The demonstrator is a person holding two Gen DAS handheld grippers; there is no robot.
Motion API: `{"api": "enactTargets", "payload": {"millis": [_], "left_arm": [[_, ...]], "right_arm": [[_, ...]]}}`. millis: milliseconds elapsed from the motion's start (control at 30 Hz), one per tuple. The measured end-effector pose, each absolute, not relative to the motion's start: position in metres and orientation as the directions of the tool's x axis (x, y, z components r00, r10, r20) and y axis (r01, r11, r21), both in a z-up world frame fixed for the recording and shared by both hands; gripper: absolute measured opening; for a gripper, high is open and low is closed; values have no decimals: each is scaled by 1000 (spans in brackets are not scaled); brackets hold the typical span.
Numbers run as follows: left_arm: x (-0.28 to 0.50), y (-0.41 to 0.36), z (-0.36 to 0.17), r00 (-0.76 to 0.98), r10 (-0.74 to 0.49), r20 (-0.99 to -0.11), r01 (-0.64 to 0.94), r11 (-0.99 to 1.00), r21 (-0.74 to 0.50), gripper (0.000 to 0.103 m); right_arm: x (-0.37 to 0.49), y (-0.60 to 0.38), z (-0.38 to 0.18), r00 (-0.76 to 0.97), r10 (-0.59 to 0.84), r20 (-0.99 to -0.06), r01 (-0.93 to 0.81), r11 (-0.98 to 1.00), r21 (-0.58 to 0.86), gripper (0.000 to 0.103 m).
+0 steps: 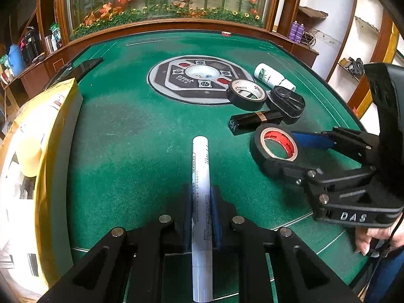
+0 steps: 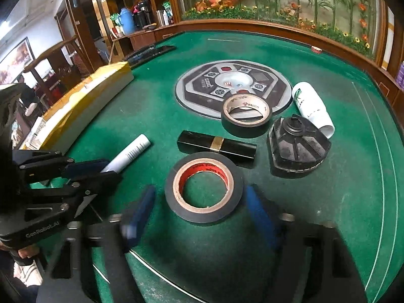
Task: Organize rigid objects
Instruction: 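Carry the tube and tape roll over the tray and open both grippers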
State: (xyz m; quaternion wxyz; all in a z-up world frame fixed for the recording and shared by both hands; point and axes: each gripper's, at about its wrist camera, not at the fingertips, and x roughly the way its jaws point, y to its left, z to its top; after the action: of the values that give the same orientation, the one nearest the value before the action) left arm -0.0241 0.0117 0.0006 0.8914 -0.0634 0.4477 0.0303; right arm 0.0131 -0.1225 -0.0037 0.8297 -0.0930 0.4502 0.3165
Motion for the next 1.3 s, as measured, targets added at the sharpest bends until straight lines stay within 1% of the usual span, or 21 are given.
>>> {"api": "enactTargets", "payload": {"millis": [133, 233, 433, 533, 633, 767, 900, 1000, 1167, 1300], "left_arm": [[-26, 14, 1, 605, -20, -796, -116, 987, -113, 14], [-29, 14, 4, 621, -26, -783, -119, 985, -127, 14], [-34, 15, 17, 650, -43, -759, -116, 981, -155, 14], [-40, 23, 28, 673, -59, -738, -119, 975, -187, 14], [-49, 35, 44, 701, -69, -710, -124, 969, -216, 14], [-66, 60, 66, 742, -73, -667, -135, 958, -255, 14], [-85, 93, 83, 776, -49, -629, -169, 945, -282, 14], [-96, 124, 89, 786, -12, -619, -213, 933, -289, 14], [-106, 183, 86, 773, 61, -631, -308, 906, -289, 14], [-101, 228, 74, 744, 99, -660, -375, 881, -290, 14]], "right_arm": [[3, -121, 2, 437, 442, -784, -623, 777, 91, 61], [-1, -127, 8, 461, 472, -751, -624, 774, 103, 61], [-2, -134, 13, 485, 484, -728, -606, 786, 119, 61], [0, -136, 15, 477, 509, -716, -596, 786, 163, 61], [-2, -131, 23, 485, 522, -702, -591, 787, 177, 61], [-4, -120, 36, 456, 579, -675, -600, 761, 247, 61], [-10, -86, 50, 427, 612, -666, -641, 724, 255, 61], [-15, -55, 58, 392, 635, -665, -682, 686, 254, 61], [-25, 4, 64, 326, 658, -679, -738, 626, 252, 61], [-35, 56, 63, 283, 658, -698, -783, 578, 228, 61]]}}
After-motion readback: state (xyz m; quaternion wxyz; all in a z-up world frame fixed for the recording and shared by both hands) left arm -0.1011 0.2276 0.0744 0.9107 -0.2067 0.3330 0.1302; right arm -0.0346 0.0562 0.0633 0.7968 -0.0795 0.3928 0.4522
